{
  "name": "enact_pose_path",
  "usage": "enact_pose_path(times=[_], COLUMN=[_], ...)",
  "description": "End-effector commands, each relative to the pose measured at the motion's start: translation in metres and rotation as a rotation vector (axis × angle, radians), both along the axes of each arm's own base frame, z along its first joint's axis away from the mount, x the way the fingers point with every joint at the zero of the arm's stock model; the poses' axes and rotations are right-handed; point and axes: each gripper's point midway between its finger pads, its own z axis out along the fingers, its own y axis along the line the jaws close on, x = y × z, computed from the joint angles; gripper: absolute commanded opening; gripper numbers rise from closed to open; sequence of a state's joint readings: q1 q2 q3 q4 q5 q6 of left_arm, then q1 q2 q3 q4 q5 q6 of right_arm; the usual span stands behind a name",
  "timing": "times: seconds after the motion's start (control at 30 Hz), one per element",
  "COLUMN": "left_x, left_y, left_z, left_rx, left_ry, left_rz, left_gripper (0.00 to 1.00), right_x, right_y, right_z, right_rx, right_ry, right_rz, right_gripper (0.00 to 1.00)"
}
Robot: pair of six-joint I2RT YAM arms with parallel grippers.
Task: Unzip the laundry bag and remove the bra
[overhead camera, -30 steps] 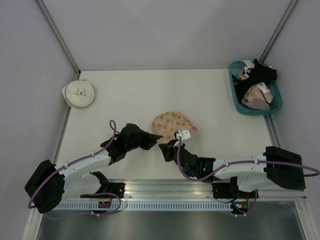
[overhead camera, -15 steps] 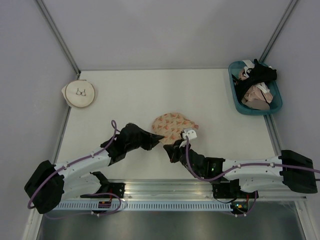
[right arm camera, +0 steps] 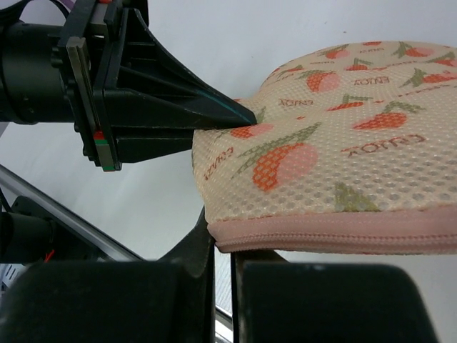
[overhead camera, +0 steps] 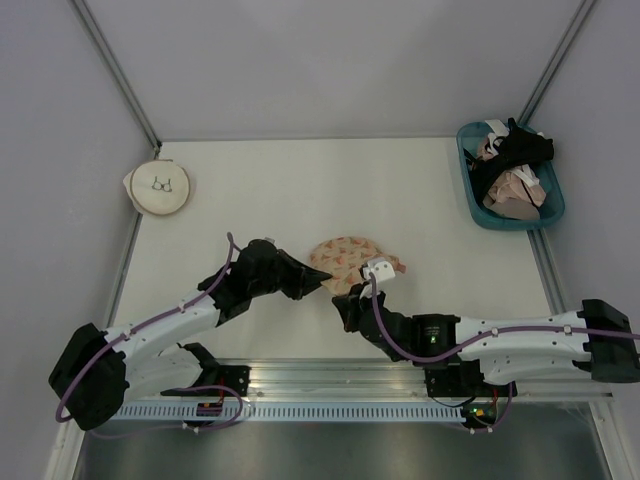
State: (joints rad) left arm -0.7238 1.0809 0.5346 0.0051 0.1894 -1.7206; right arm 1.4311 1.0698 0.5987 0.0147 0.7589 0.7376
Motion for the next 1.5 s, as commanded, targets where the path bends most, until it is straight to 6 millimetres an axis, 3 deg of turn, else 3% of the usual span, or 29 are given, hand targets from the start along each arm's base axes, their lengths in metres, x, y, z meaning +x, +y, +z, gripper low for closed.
enact_pose_path(times=[0.0,0.2,0.23,0.43,0.6,0.93,1.1,1.3,1.37,1.4,1.43,1.47], left_x=[0.070,0.069,0.069,0.071,0.073,0.074,0.071,0.067,0.065,0.064,0.062,0.061], left_y=[0.068,0.075,0.077,0.082,0.087,0.109,0.121,0.114,0.110,0.108,0.105,0.101], left_z=[-0.017,-0.023,-0.024,-0.022,-0.020,-0.007,-0.002,0.002,0.001,0.000,-0.001,-0.003], left_rx=[0.227,0.269,0.275,0.306,0.327,0.443,0.478,0.445,0.425,0.420,0.403,0.387], left_ry=[-0.108,-0.102,-0.101,-0.116,-0.126,-0.200,-0.227,-0.227,-0.212,-0.204,-0.192,-0.174], left_rz=[0.357,0.375,0.379,0.396,0.407,0.435,0.450,0.416,0.405,0.398,0.384,0.373], left_gripper=[0.02,0.02,0.02,0.02,0.02,0.02,0.02,0.02,0.02,0.02,0.02,0.02], right_x=[-0.022,-0.024,-0.023,-0.020,-0.026,-0.024,-0.024,-0.026,-0.029,-0.029,-0.030,-0.031], right_y=[-0.008,-0.019,-0.029,-0.044,-0.048,-0.100,-0.109,-0.085,-0.065,-0.065,-0.047,-0.040], right_z=[0.008,0.030,0.023,0.020,0.028,0.036,0.037,0.037,0.039,0.032,0.038,0.037], right_rx=[-0.071,-0.101,-0.164,-0.335,-0.344,-0.451,-0.466,-0.377,-0.317,-0.306,-0.217,-0.179], right_ry=[0.011,-0.004,-0.007,-0.019,-0.006,0.021,0.026,0.015,0.001,-0.006,-0.007,-0.020], right_rz=[0.035,-0.038,-0.056,-0.148,-0.140,-0.236,-0.258,-0.174,-0.112,-0.100,-0.077,-0.053], right_gripper=[0.00,0.01,0.01,0.00,0.00,0.01,0.00,0.01,0.01,0.07,0.18,0.39])
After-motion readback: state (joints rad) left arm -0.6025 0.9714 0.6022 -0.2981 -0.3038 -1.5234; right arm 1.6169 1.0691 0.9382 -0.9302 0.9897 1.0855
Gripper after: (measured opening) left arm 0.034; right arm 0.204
